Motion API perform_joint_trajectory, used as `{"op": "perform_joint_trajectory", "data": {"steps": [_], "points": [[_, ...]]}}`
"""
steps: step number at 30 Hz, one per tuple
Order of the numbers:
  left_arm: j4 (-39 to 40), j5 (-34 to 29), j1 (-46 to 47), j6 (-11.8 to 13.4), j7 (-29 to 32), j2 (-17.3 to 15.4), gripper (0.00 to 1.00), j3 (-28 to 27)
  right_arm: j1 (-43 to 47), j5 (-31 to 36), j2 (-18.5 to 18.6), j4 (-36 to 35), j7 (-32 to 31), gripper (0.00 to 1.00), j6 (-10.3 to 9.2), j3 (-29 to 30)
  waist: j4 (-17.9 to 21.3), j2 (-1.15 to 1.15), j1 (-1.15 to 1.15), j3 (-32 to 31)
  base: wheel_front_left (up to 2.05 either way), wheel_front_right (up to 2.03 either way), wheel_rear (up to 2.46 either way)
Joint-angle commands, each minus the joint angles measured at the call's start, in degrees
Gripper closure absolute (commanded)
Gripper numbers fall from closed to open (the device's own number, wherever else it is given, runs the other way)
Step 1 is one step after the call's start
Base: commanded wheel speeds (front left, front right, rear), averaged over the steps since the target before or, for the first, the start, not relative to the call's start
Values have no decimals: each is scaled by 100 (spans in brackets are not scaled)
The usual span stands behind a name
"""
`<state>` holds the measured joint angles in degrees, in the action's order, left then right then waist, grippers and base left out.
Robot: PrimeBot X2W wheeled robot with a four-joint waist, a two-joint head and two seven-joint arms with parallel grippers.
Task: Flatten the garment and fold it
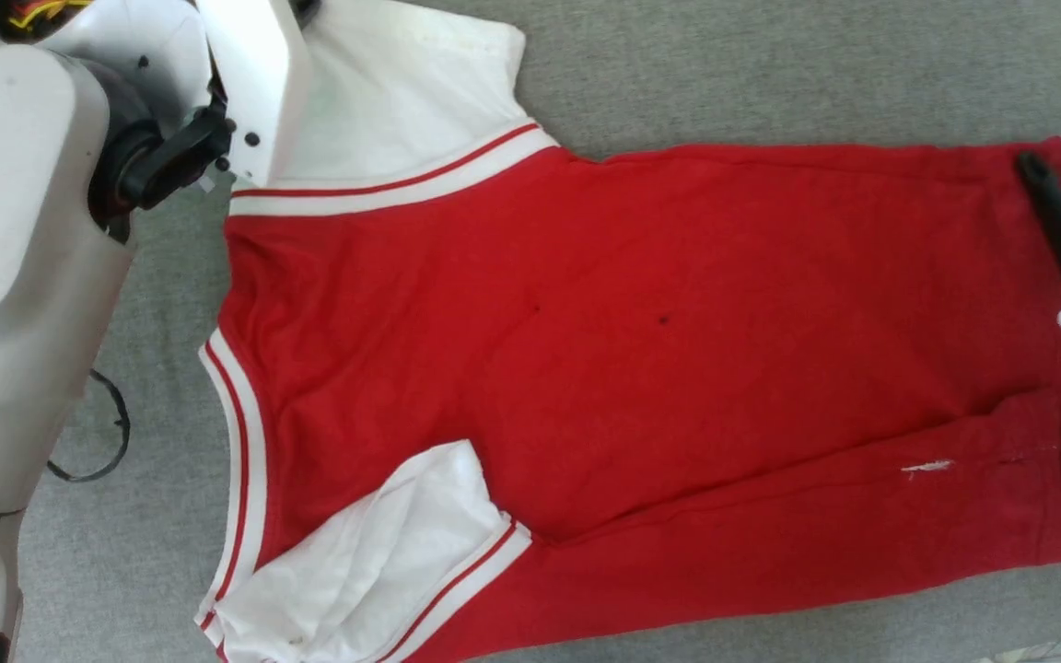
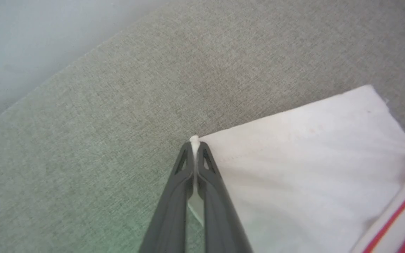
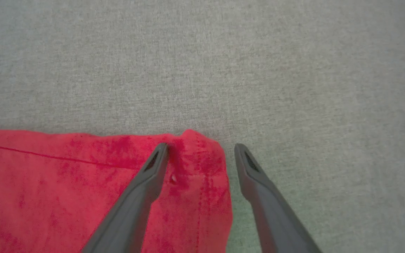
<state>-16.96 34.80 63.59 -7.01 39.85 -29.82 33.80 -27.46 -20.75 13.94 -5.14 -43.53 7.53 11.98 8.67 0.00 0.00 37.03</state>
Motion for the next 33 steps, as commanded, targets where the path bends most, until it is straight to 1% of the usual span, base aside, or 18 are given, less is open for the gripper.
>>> {"op": "perform_joint_trajectory", "data": {"steps": [1, 5, 9, 10, 11, 12, 13, 15, 18, 24, 29, 33], "points": [[-6, 17, 19, 5, -6, 10, 100, 33, -83, -51, -40, 1, -94, 0, -4, 21, -34, 0, 0, 20, 0, 0, 0], [-17, 36, 32, 19, 8, 10, 100, 42, -15, -77, -49, -91, -532, 0, -4, 41, -67, 0, 0, 27, 0, 0, 0], [-11, 51, 52, 41, 13, 14, 100, 44, 1, -127, -77, -155, -696, 0, -4, 98, -90, 0, 0, 47, 0, 0, 0], [-9, 55, 56, 45, 15, 12, 100, 44, -9, -140, -115, -136, -728, 15, -4, 135, -93, 0, 0, 56, 0, 0, 0], [-5, 58, 62, 48, 17, 9, 100, 46, -20, -143, -138, -125, -757, 62, -4, 152, -98, 0, 0, 68, 0, 0, 0], [-1, 60, 70, 50, 20, 6, 100, 48, -38, -146, -161, -114, -764, 86, -4, 174, -103, 0, 0, 81, 0, 0, 0], [4, 60, 77, 51, 19, 2, 100, 49, -61, -143, -186, -99, -764, 100, -4, 203, -107, 0, 0, 94, 0, 0, 0], [39, 59, 94, 45, -43, -9, 100, 47, -114, -115, -188, -74, -742, 100, -4, 223, -107, 0, 0, 116, 0, 0, 0], [89, 89, 87, 35, -239, -28, 100, 2, -217, -50, -177, -50, -517, 100, -4, 253, -96, 0, 0, 130, 0, 0, 0], [292, 105, -90, 16, -1122, -107, 100, -204, -293, -79, -96, -31, 151, 100, -4, 41, -76, 0, 0, -15, 0, 0, 0], [643, 221, -526, 5, -1799, -218, 100, -348, -157, -131, 47, -10, 582, 100, -4, -66, -152, 0, 0, -332, 0, 0, 0], [1089, 305, -1085, 48, -2150, -404, 100, -453, 75, -232, 115, -52, 778, 100, -4, -71, -250, 0, 0, -649, 0, 0, 0]]}}
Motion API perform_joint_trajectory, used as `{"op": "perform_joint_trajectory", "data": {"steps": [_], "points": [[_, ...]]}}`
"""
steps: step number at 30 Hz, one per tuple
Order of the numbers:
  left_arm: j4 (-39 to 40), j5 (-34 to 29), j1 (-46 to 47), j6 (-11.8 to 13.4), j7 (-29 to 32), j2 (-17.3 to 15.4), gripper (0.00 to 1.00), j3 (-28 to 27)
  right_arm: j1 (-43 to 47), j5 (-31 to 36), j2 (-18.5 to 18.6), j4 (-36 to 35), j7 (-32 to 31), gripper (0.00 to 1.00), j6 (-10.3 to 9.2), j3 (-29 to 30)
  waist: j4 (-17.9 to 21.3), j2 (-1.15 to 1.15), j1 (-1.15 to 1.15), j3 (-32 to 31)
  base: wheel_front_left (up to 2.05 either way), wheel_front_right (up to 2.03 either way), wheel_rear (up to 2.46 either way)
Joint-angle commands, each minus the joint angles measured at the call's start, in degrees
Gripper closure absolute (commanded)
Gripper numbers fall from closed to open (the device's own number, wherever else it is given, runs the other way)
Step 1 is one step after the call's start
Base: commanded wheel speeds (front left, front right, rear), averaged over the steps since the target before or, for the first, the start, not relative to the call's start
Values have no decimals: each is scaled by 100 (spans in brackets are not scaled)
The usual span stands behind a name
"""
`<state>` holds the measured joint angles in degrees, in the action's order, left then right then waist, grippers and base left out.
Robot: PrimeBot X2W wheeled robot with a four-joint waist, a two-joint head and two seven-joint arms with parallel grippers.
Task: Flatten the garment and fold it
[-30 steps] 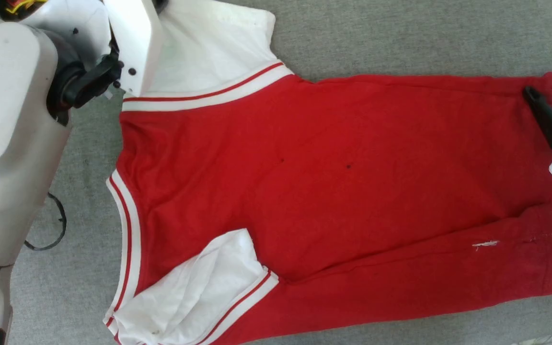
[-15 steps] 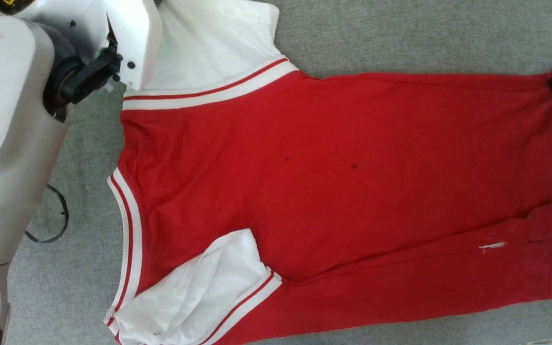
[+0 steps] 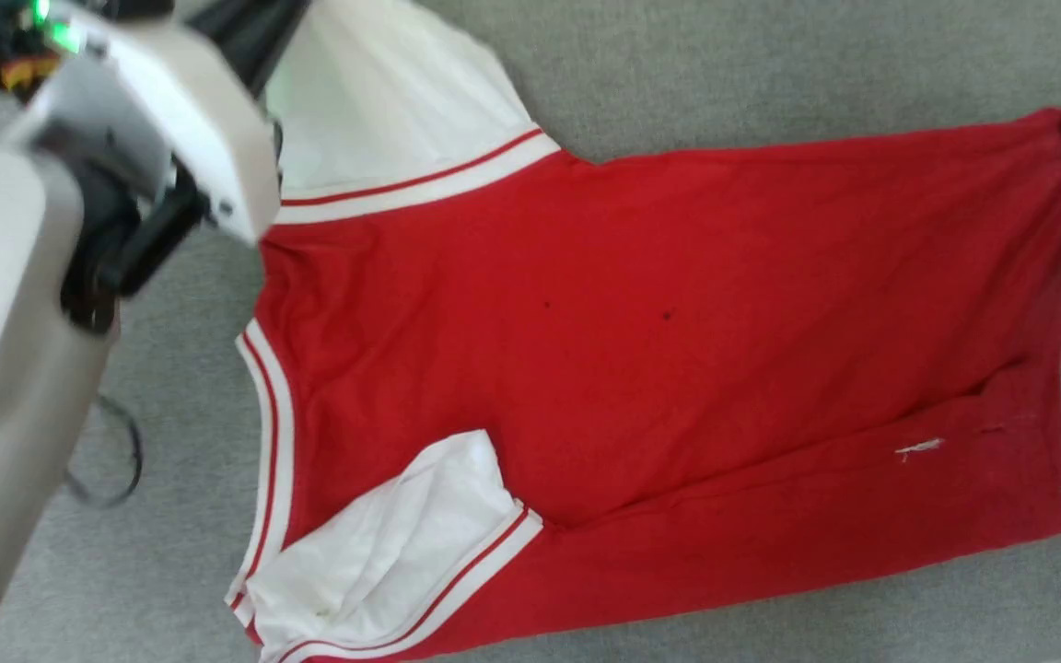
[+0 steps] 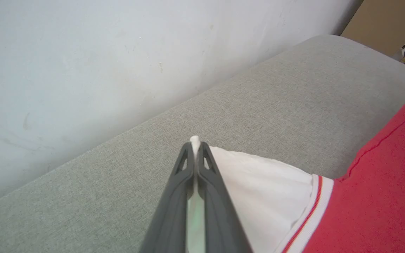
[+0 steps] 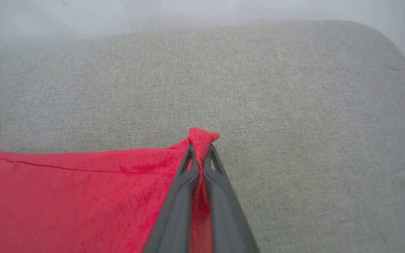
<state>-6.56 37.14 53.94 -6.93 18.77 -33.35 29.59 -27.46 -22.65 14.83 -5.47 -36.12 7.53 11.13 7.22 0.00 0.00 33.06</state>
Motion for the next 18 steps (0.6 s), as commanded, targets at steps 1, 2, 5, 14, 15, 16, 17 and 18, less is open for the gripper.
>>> {"op": "perform_joint_trajectory", "data": {"steps": [1, 2, 5, 14, 15, 16, 17, 18], "points": [[179, 100, -285, 67, -111, -102, 100, -62, 157, -69, 36, -43, 67, 100, -4, 23, -130, 0, 0, -343, 0, 0, 0], [316, 135, -455, 113, -183, -153, 100, -107, 246, -102, 39, -76, 93, 100, -4, 43, -153, 0, 0, -431, 0, 0, 0], [726, 243, -1020, 249, -312, -330, 100, -201, 584, -170, 87, -205, 120, 100, -4, 70, -224, 0, 0, -725, 0, 0, 0], [1809, 706, -2748, 743, -612, -696, 100, -501, 1600, -486, 45, -542, 122, 100, -4, 157, -307, 0, 0, -1366, 0, 0, 0], [1941, 774, -2970, 813, -645, -723, 100, -536, 1707, -548, 14, -566, 132, 100, -4, 175, -313, 0, 0, -1424, 0, 0, 0], [2071, 843, -3188, 886, -669, -748, 100, -569, 1806, -599, -12, -588, 147, 100, -4, 197, -319, 0, 0, -1477, 0, 0, 0], [2196, 910, -3401, 957, -696, -778, 100, -607, 1911, -637, -28, -606, 154, 100, -4, 207, -326, 0, 0, -1534, 0, 0, 0], [2313, 965, -3603, 1026, -721, -817, 100, -649, 2017, -673, -46, -624, 159, 100, -4, 223, -335, 0, 0, -1589, 0, 0, 0]]}}
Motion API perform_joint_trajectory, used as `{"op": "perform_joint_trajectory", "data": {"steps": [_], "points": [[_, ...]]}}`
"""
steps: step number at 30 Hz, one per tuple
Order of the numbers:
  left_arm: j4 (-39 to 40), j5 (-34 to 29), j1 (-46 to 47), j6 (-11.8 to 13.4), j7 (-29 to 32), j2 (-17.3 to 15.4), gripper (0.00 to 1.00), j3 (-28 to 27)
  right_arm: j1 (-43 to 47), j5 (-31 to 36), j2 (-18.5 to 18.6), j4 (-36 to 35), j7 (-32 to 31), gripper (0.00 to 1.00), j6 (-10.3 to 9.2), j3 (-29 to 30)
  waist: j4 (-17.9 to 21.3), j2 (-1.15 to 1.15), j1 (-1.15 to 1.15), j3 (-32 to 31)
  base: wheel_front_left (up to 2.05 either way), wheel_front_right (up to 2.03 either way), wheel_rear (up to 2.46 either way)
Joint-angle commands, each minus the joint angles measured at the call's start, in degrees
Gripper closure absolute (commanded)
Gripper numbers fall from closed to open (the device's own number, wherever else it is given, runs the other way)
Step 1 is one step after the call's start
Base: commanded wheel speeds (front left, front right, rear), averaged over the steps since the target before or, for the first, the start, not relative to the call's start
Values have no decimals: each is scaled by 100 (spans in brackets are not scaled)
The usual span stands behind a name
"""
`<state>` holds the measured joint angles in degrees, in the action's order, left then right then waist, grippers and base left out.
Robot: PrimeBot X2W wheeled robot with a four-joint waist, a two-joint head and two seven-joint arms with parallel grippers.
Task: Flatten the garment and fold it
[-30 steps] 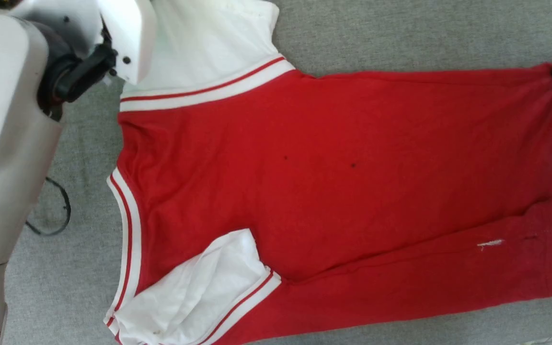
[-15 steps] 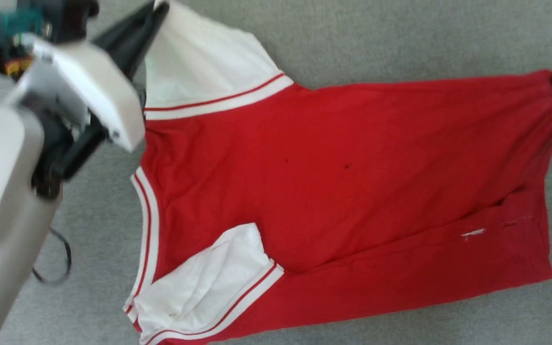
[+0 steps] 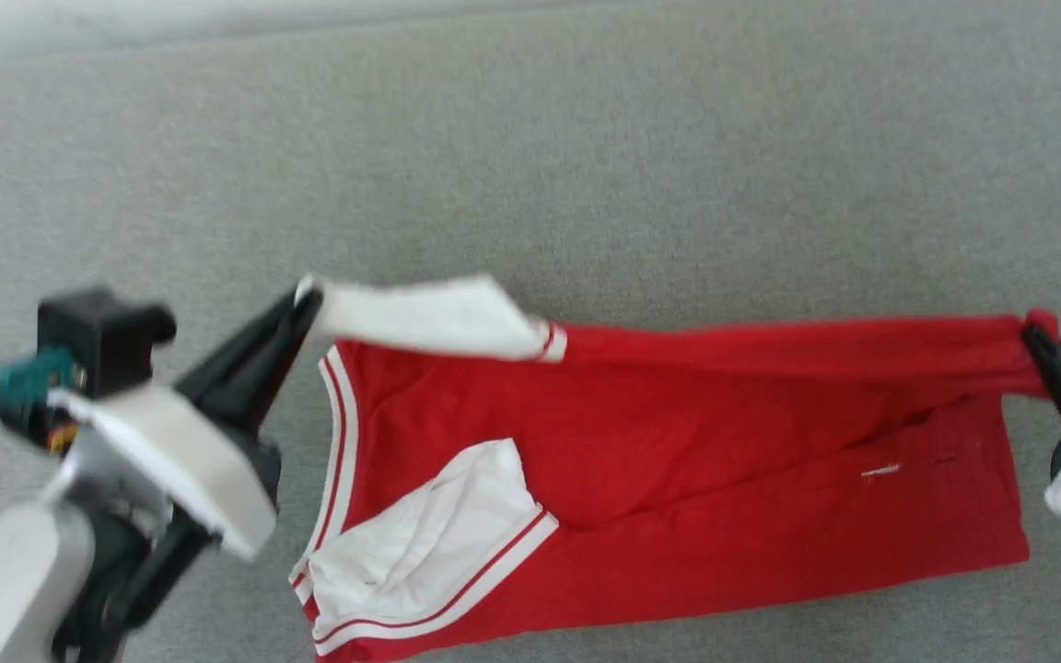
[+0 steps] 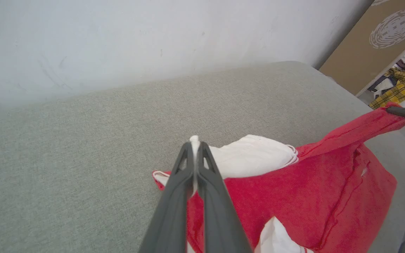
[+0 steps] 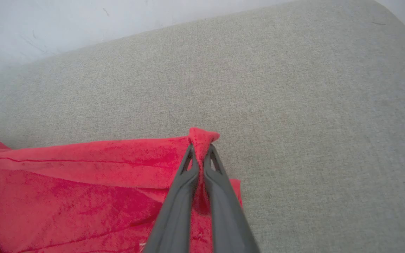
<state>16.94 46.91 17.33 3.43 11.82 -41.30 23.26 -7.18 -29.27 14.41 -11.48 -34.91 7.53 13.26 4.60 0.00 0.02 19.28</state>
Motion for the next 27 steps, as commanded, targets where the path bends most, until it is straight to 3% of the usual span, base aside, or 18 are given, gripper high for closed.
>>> {"op": "perform_joint_trajectory", "data": {"steps": [1, 6, 12, 25, 26, 27], "points": [[67, 37, -139, 57, -38, -71, 100, -54, 93, -47, -27, -39, 42, 100, -4, 34, -82, 0, -2, -266, 0, 0, 0], [517, 376, -1043, 299, 17, -246, 100, -143, 610, -257, -87, -78, -49, 100, -4, 84, -138, 0, -2, -480, 0, 0, 0], [653, 682, -1623, 390, 166, -303, 100, -64, 986, -304, -81, 35, -354, 100, -4, 51, -196, 0, -2, -517, 0, 0, 0], [-872, 718, -1082, 112, 625, 245, 100, 614, 487, 306, -129, 953, -463, 100, -4, -320, -181, 0, -2, -205, 0, 0, 0], [-980, 695, -1017, 89, 629, 292, 84, 649, 438, 331, -129, 1027, -439, 100, -4, -343, -176, 0, -2, -178, 0, 0, 0], [-1074, 684, -954, 65, 611, 351, 56, 671, 390, 344, -140, 1106, -409, 100, -4, -348, -172, 0, -2, -153, 0, 0, 0]]}}
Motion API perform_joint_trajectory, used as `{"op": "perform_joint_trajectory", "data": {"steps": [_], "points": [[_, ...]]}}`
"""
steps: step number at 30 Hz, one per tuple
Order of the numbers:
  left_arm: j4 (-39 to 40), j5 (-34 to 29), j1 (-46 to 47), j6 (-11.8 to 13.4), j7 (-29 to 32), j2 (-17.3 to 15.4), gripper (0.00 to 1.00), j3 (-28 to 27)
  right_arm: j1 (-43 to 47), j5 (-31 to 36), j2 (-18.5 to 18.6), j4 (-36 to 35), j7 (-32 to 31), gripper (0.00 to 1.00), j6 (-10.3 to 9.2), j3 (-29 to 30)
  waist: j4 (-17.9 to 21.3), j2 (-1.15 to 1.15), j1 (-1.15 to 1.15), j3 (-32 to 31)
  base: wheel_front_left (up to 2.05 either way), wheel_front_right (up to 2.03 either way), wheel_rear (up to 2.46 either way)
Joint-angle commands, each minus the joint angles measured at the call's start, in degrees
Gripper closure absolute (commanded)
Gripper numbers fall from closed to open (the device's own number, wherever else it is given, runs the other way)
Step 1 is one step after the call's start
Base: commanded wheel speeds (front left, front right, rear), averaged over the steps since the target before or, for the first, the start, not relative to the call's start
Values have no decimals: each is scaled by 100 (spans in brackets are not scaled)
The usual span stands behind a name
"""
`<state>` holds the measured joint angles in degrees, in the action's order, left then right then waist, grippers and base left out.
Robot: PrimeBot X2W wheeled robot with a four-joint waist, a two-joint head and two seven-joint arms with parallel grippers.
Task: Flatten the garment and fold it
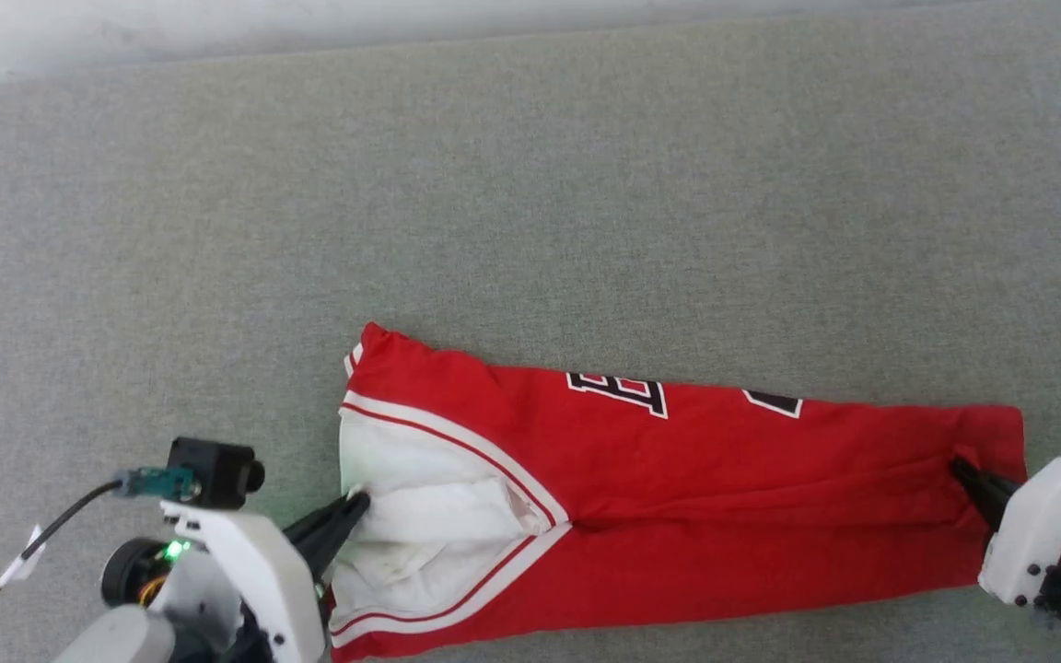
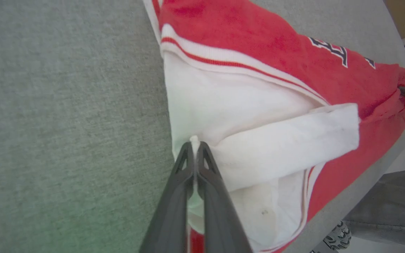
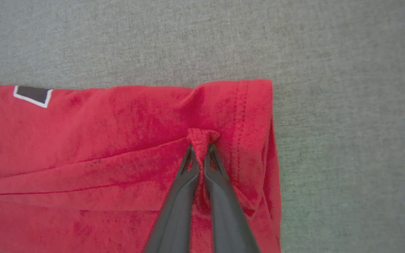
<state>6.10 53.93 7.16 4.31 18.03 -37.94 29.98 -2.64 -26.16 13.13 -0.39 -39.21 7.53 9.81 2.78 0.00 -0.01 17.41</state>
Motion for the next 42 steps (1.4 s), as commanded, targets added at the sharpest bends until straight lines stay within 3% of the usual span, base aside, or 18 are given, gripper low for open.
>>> {"op": "perform_joint_trajectory", "data": {"steps": [1, 2, 3, 4, 5, 6, 7, 14, 19, 24, 29, 31, 36, 42], "points": [[-79, -26, 126, -39, -57, 80, 48, 0, -113, 44, -23, 75, 60, 100, -4, 0, 13, 0, 1, 52, 0, 0, 0], [-161, -40, 181, -59, -96, 132, 38, 9, -158, 64, -26, 147, 104, 100, -4, 0, 15, 0, 1, 63, 0, 0, 0], [-233, -53, 223, -81, -122, 171, 20, 21, -195, 81, -30, 216, 146, 98, -4, 2, 17, 0, 1, 70, 0, 0, 0], [-290, -44, 255, -98, -165, 221, 0, 17, -228, 88, -43, 282, 179, 85, -4, 17, 19, 0, 1, 72, 0, 0, 0], [-338, -23, 276, -106, -202, 269, 0, 6, -256, 93, -55, 337, 211, 67, -4, 29, 20, 0, 1, 70, 0, 0, 0], [-368, -15, 290, -106, -225, 296, 0, 1, -271, 98, -67, 379, 239, 25, -4, 41, 21, 0, 1, 62, 0, 0, 0], [-379, -9, 293, -96, -267, 315, 0, -22, -274, 96, -77, 403, 251, 0, -4, 54, 21, 0, 1, 48, 0, 0, 0], [39, 81, -69, 141, -794, 276, 0, -428, 18, -158, -117, -81, 63, 0, -4, 212, 40, 0, 1, -172, 0, 0, 0], [620, -276, -483, 662, -1772, 290, 0, -970, 424, -265, -280, -803, 14, 0, -4, 542, 64, 0, 1, -341, 0, 0, 0], [1006, -1048, -818, 1319, -2965, 455, 0, -1422, 640, -108, -476, -1204, 212, 0, -4, 862, 79, 0, 1, -431, 0, 0, 0], [1331, -1915, -1095, 1689, -3291, 858, 0, -1769, 660, 114, -591, -1013, 409, 0, -4, 986, 61, 0, 1, -403, 0, 0, 0], [1481, -2307, -1182, 1708, -3298, 1127, 0, -1938, 624, 174, -542, -826, 476, 0, -4, 940, 31, 0, 1, -351, 0, 0, 0], [1449, -2937, -1311, 1424, -3301, 1568, 0, -2005, 438, 264, -462, -305, 615, 0, -4, 871, -125, 0, 1, -169, 0, 0, 0], [1324, -3171, -1209, 1049, -3302, 1792, 0, -2089, 254, 295, -315, 112, 590, 0, -4, 807, -260, 0, 1, 108, 0, 0, 0]]}}
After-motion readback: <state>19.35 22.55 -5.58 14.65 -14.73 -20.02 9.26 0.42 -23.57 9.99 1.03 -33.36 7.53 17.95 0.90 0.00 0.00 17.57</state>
